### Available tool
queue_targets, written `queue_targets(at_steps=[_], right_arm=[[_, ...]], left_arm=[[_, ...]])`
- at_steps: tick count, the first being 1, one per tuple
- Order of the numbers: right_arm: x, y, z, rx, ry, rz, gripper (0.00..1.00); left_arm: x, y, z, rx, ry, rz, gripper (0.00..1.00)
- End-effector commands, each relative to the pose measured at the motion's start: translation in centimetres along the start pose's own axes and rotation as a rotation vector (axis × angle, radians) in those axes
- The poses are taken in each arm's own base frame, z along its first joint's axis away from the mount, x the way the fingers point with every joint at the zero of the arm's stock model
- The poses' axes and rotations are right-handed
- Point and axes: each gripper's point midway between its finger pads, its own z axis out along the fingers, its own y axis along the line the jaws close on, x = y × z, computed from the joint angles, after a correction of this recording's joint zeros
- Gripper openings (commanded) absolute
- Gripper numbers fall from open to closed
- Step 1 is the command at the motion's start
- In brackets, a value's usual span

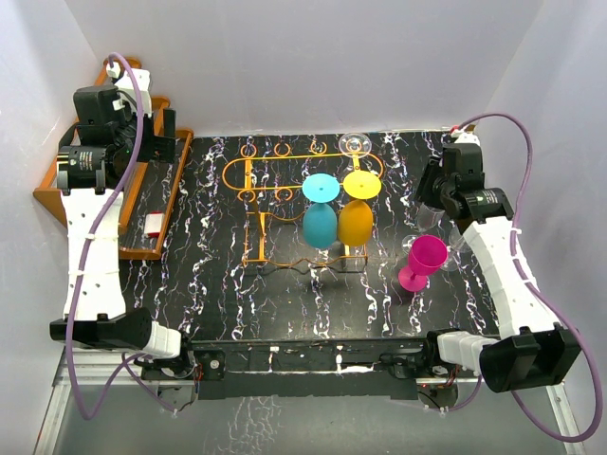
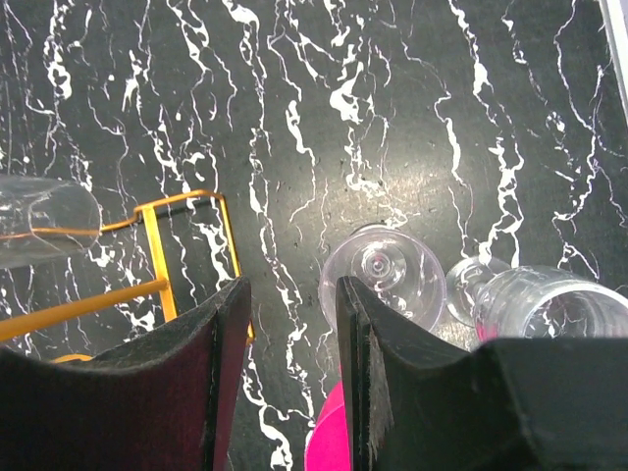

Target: Place the wine glass upside down on the wine glass rack

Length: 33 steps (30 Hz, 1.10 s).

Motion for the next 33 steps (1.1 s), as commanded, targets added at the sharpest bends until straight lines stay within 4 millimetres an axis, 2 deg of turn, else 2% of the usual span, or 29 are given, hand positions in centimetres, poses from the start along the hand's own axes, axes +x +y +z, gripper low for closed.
queue_targets(at_steps=[1, 8, 25, 26, 30, 31, 33], right_arm=[[0.0, 0.0, -0.3, -0.015, -0.02, -0.003, 0.43], [0.7, -0.6, 0.0, 0.012, -0.01, -0.012, 0.42], [3.8, -1.1, 2.9, 0.021, 0.066, -0.037, 0.39], [3.9, -1.1, 3.0, 0.023, 0.069, -0.037, 0.37], [4.2, -1.3, 3.4, 0.027, 0.067, -0.038, 0.12], [4.2, -1.4, 3.4, 0.034, 0.066, -0.04, 0.08], [3.9, -1.7, 3.2, 0.051, 0.054, -0.043, 0.08]], left_arm=[[-0.1, -0.2, -1.0, 0.011, -0.018, -0.015, 0.97], [0.6, -0.3, -0.8, 0.013, -0.003, -0.014, 0.97], [1.2, 0.1, -0.9, -0.01, 0.006, -0.004, 0.97], [1.3, 0.1, -0.9, -0.011, 0.008, -0.001, 0.97], [1.4, 0.0, -0.7, -0.007, 0.012, 0.0, 0.97], [1.5, -0.1, -0.7, -0.001, 0.014, 0.001, 0.97], [1.5, -0.2, -0.7, 0.007, 0.014, 0.003, 0.97]])
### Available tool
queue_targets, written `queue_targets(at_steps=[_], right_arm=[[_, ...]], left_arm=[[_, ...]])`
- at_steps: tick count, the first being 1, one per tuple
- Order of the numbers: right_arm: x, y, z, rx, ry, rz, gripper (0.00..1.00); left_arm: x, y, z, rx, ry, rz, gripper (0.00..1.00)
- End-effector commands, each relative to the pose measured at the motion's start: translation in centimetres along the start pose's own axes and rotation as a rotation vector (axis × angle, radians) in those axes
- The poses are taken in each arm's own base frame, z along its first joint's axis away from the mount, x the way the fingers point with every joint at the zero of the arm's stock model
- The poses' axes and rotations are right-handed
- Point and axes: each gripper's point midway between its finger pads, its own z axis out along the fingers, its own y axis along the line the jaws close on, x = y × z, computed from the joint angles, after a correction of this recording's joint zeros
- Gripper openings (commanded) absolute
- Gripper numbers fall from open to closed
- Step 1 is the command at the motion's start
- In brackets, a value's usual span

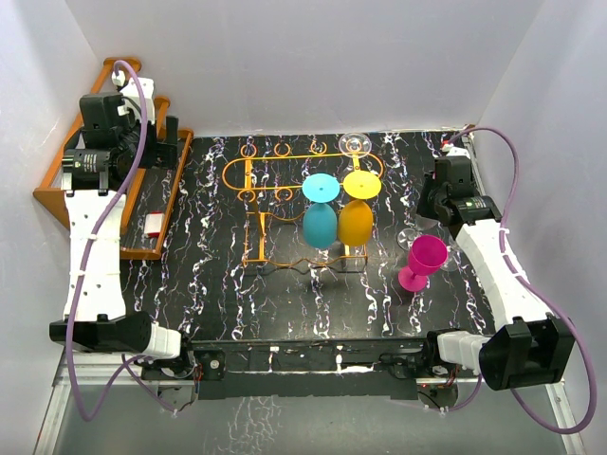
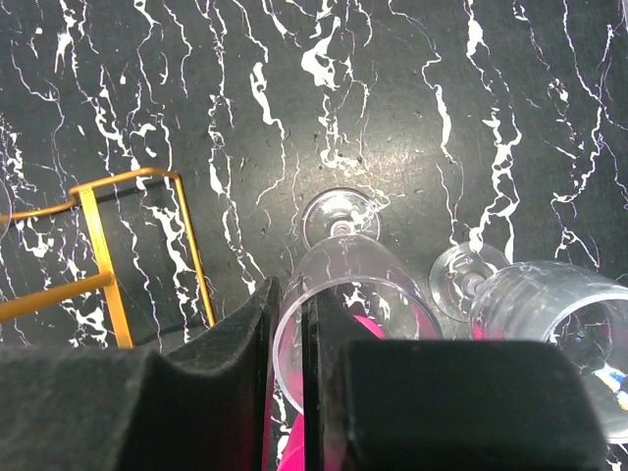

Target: Place the wine glass upside down on the wine glass rack

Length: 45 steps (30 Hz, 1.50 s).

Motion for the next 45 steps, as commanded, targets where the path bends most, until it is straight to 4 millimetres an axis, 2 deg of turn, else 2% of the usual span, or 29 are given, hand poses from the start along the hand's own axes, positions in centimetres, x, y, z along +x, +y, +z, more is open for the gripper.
queue_targets(at_steps=[1, 5, 8, 11, 14, 18, 19, 22, 24, 27, 30, 34, 37, 39, 42, 45], right_arm=[[-1.0, -0.4, 0.0, 0.02, -0.047, 0.007, 0.08], [-4.9, 0.0, -3.4, -0.007, -0.174, 0.024, 0.08], [-9.1, 0.7, -7.2, -0.045, -0.305, 0.043, 0.08], [-13.3, 1.9, -11.6, -0.123, -0.468, 0.058, 0.08], [-17.1, 3.4, -16.2, -0.24, -0.672, 0.077, 0.08], [-20.8, 6.0, -21.7, -0.42, -0.888, 0.048, 0.08], [-21.4, 6.4, -22.6, -0.448, -0.927, 0.026, 0.08], [-22.3, 7.9, -25.7, -0.553, -1.093, -0.058, 0.08], [-22.9, 8.9, -27.6, -0.619, -1.182, -0.11, 0.08], [-23.7, 10.7, -28.2, -0.683, -1.193, -0.221, 0.08], [-25.1, 11.2, -28.8, -0.678, -1.248, -0.253, 0.08], [-26.7, 11.8, -30.3, -0.667, -1.329, -0.319, 0.08], [-26.9, 12.0, -32.0, -0.711, -1.484, -0.269, 0.08], [-26.9, 12.6, -33.4, -0.729, -1.597, -0.305, 0.08], [-26.4, 15.2, -34.8, -0.716, -1.731, -0.384, 0.08], [-24.5, 18.8, -36.5, -0.673, -1.882, -0.515, 0.08]], left_arm=[[-0.3, 0.0, -1.3, 0.007, -0.033, 0.006, 0.97], [-1.8, -0.2, -2.7, 0.032, -0.08, 0.014, 0.97], [-4.0, -0.9, -4.0, 0.08, -0.156, 0.021, 0.97], [-6.8, -2.4, -5.6, 0.172, -0.264, -0.004, 0.97], [-8.9, -5.6, -6.2, 0.358, -0.339, -0.067, 0.97], [-10.8, -10.6, -5.8, 0.678, -0.278, -0.236, 0.97], [-11.3, -11.6, -5.7, 0.754, -0.264, -0.3, 0.97], [-12.6, -13.5, -5.3, 0.91, -0.284, -0.445, 0.97], [-13.9, -14.5, -5.9, 0.994, -0.332, -0.52, 0.97], [-16.5, -15.5, -7.7, 1.063, -0.429, -0.57, 0.97], [-18.8, -16.3, -9.1, 1.107, -0.489, -0.602, 0.97], [-20.5, -16.6, -9.4, 1.164, -0.515, -0.744, 0.95], [-21.3, -18.4, -9.9, 1.197, -0.512, -0.751, 0.91], [-21.2, -20.6, -10.2, 1.188, -0.485, -0.714, 0.91], [-21.7, -22.5, -11.4, 1.188, -0.517, -0.693, 0.91], [-22.4, -23.0, -12.0, 1.213, -0.543, -0.706, 0.91]])
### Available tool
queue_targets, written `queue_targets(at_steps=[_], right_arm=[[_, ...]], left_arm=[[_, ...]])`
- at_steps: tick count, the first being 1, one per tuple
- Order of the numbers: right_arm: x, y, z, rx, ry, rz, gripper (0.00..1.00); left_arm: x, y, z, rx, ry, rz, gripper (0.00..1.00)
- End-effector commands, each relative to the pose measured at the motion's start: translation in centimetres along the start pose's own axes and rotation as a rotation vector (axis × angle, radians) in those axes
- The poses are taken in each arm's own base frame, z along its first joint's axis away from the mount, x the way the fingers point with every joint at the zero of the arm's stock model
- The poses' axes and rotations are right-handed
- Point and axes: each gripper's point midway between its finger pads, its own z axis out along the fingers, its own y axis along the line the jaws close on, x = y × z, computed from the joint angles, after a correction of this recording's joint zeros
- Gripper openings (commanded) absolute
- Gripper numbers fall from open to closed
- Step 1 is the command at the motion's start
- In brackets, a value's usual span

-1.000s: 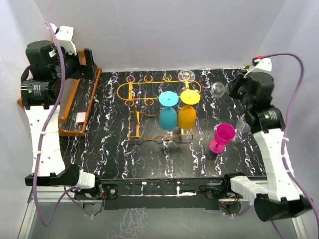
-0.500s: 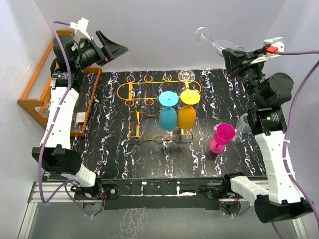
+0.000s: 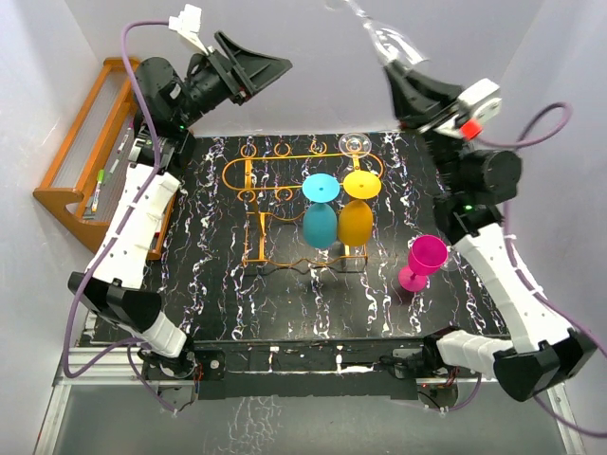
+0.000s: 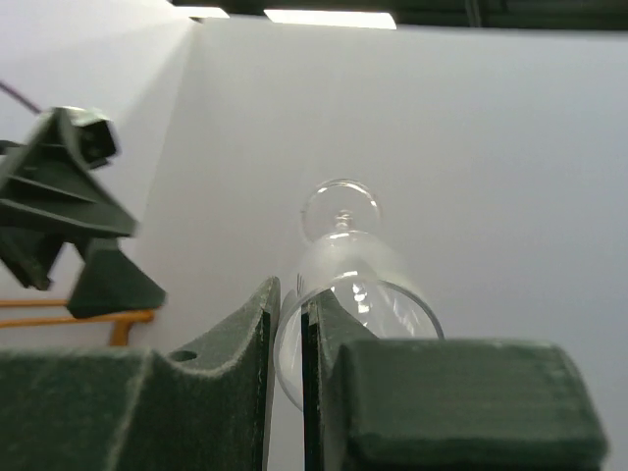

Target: Place the wine glass upside down on the wine glass rack

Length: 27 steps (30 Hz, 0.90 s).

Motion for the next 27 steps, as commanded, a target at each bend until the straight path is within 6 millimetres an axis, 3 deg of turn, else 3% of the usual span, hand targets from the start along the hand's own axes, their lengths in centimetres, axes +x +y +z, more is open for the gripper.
queue_targets(at_steps=[1, 6, 15, 22, 27], right_arm=[[-6.7, 5.1, 1.4, -0.084, -0.351, -0.329, 0.08], [-7.5, 7.9, 0.6, 0.023, -0.503, -0.423, 0.08], [-6.2, 14.4, -0.2, 0.112, -0.517, -0.554, 0.08], [-4.7, 13.4, -0.6, 0.21, -0.456, -0.558, 0.08], [-3.7, 13.8, -0.6, 0.198, -0.437, -0.55, 0.08]], left_arm=[[-1.6, -3.1, 0.5, 0.059, -0.082, 0.041, 0.91], [-2.2, -3.9, 0.9, 0.1, -0.098, 0.012, 0.91], [-3.4, -6.4, 0.7, 0.164, -0.12, -0.007, 0.84], [-3.2, -8.2, -0.4, 0.207, -0.099, -0.006, 0.73], [-2.9, -8.9, -1.7, 0.23, -0.076, -0.021, 0.74]])
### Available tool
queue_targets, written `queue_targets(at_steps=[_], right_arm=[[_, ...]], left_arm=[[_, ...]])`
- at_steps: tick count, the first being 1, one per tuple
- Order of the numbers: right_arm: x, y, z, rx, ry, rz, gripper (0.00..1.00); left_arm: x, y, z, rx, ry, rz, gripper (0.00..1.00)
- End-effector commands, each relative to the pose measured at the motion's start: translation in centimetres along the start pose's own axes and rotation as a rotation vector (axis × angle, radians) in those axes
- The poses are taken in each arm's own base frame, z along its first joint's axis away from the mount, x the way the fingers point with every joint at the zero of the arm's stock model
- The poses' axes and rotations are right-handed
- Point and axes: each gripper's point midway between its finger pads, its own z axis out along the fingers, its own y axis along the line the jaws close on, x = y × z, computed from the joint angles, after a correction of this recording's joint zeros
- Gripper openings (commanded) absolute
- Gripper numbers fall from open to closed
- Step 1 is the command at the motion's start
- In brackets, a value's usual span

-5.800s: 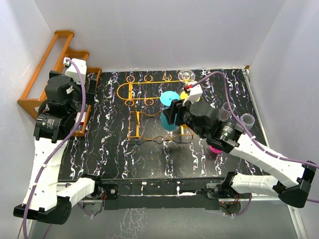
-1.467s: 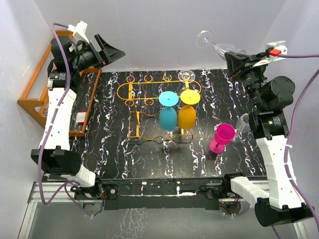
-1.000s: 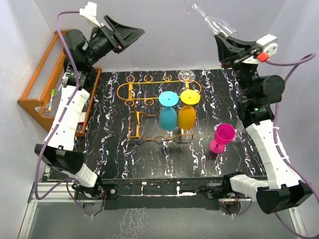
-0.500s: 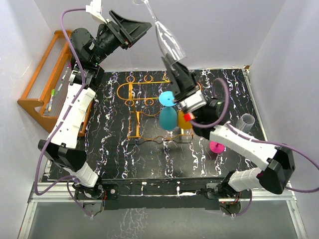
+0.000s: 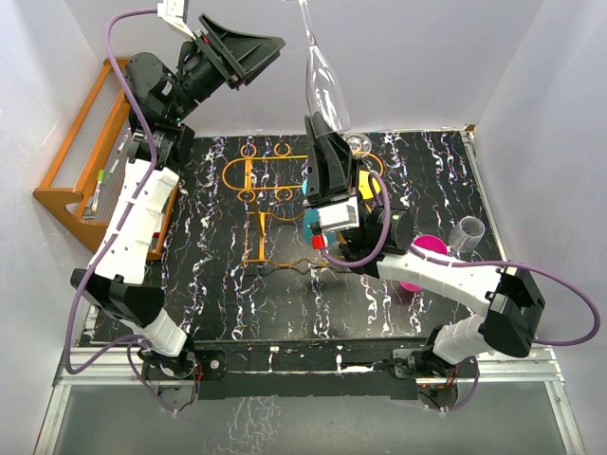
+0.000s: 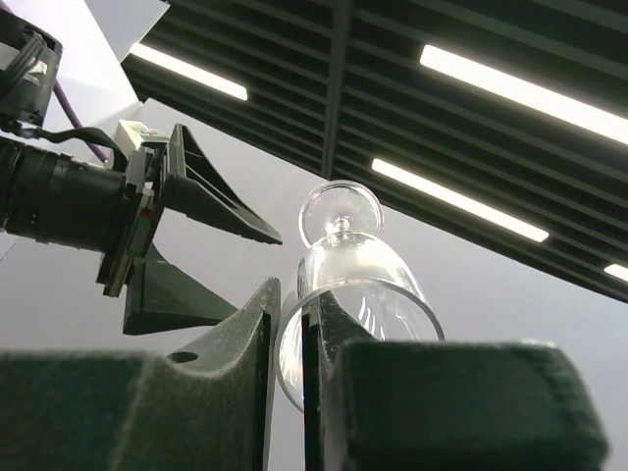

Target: Place the wine glass upside down on the wine glass rack

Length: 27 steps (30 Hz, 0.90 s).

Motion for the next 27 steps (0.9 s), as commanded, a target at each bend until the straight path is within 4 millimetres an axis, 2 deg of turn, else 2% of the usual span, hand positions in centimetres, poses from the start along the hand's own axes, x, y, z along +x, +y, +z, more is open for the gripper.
queue_targets(at_steps=[1, 8, 14, 18, 22, 27], right_arm=[[-0.7, -2.6, -0.2, 0.103, -0.015, -0.026, 0.08], [-0.7, -1.0, -0.3, 0.075, -0.017, -0.004, 0.08], [-0.9, 0.8, -0.1, 0.045, -0.022, 0.013, 0.08], [-0.6, 2.1, -0.1, 0.027, -0.013, 0.021, 0.08], [-0.1, 2.9, -0.1, 0.021, -0.002, 0.026, 0.08], [0.5, 4.0, -0.1, 0.004, 0.013, 0.028, 0.08]], left_arm=[[-0.8, -5.2, -2.2, 0.106, -0.005, 0.034, 0.74], [-1.2, -6.6, -2.6, 0.146, -0.005, 0.023, 0.76], [-1.0, -6.2, -2.6, 0.137, -0.002, -0.002, 0.76], [-0.9, -5.8, -2.5, 0.124, 0.001, -0.029, 0.65], [-0.7, -5.8, -2.6, 0.122, 0.009, -0.044, 0.61], [-0.1, -4.9, -2.8, 0.102, 0.024, -0.075, 0.5]])
